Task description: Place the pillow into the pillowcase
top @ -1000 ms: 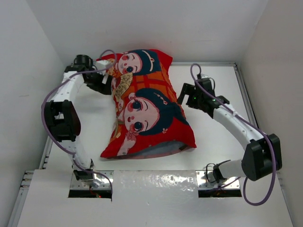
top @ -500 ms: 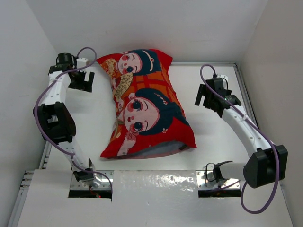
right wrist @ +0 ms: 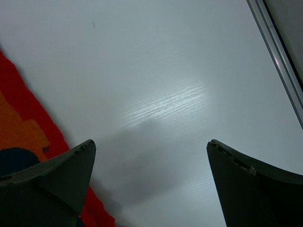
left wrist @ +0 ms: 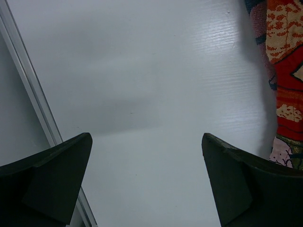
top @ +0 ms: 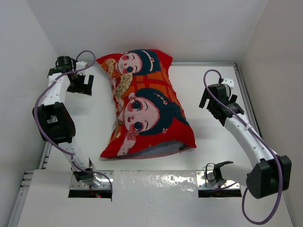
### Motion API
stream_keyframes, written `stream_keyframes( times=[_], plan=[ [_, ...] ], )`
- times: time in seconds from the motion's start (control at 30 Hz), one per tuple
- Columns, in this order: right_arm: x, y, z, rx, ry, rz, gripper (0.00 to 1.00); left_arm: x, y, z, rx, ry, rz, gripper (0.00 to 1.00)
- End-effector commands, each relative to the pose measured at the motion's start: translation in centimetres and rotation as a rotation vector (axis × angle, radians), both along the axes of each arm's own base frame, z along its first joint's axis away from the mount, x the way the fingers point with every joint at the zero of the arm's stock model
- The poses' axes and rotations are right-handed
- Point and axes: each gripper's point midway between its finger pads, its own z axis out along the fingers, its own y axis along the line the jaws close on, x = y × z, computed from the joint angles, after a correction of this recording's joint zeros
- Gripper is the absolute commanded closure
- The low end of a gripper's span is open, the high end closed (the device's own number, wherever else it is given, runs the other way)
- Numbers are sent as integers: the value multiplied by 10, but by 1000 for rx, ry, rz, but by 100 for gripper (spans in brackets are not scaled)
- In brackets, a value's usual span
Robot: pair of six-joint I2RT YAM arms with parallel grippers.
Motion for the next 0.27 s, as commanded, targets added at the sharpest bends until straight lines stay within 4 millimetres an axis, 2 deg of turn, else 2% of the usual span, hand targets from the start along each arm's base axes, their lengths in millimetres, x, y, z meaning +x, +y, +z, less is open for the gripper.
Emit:
stream_keyframes(
  times=[0.0,0.23],
  plan=[
    [3,-7,14,-15,-88,-40,1,3,-5,21,-10,-59,2,0],
    [0,-11,13,-25,-145,-32,1,2,-7,15,-26,-39,0,0]
  ],
)
